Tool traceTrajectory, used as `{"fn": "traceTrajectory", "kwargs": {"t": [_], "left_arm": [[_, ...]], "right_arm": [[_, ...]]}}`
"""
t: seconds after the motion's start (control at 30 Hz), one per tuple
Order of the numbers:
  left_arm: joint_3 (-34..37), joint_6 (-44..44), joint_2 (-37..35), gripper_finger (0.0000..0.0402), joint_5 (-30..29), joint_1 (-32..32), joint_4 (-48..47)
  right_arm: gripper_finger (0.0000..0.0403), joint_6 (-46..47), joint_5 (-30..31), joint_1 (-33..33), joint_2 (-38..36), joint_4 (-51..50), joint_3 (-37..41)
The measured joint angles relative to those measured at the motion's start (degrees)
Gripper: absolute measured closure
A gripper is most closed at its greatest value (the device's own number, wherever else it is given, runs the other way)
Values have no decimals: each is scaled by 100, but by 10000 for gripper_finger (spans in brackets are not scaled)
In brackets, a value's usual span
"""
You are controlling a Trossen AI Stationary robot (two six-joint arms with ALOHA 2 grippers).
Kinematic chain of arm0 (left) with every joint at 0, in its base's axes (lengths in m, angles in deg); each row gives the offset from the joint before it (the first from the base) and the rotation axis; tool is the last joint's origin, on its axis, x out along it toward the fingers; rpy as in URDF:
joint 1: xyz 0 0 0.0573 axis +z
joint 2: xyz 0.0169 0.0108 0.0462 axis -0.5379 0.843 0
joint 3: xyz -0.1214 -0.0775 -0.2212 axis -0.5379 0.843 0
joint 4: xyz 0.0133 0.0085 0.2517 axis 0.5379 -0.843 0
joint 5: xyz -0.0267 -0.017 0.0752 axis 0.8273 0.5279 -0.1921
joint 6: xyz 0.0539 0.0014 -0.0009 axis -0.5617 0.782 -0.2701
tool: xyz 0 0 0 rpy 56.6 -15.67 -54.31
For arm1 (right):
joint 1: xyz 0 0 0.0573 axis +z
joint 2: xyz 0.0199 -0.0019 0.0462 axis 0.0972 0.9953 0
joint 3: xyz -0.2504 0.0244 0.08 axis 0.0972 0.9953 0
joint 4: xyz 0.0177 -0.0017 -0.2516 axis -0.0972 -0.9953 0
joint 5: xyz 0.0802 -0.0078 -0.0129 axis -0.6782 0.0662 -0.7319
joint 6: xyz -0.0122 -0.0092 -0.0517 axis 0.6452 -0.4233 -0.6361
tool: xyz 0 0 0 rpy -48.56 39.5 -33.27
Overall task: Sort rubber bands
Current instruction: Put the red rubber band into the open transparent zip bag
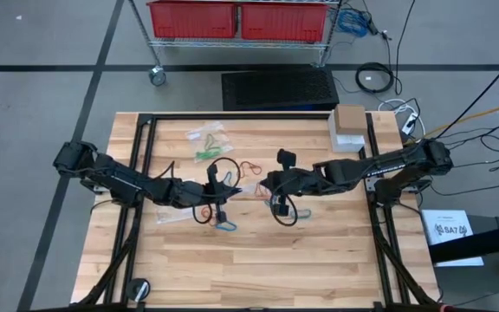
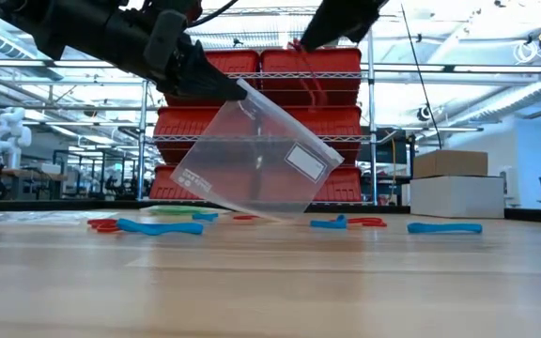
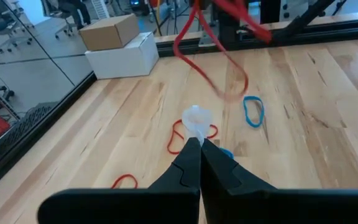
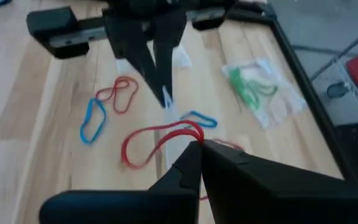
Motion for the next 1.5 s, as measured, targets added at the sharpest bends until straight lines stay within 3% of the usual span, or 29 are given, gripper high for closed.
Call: {"fn": "traceTrajectory", "kwargs": {"t": [0.27, 0.73, 1.5], "left_arm": [[0, 14, 0, 401, 259, 0, 216], [0, 31, 0, 401, 301, 0, 249], [0, 103, 0, 401, 303, 0, 384]], "right_arm": [[403, -458, 296, -37, 87, 524, 0], [403, -723, 241, -21, 87, 847, 0], [403, 255, -509, -123, 727, 56, 2]]}}
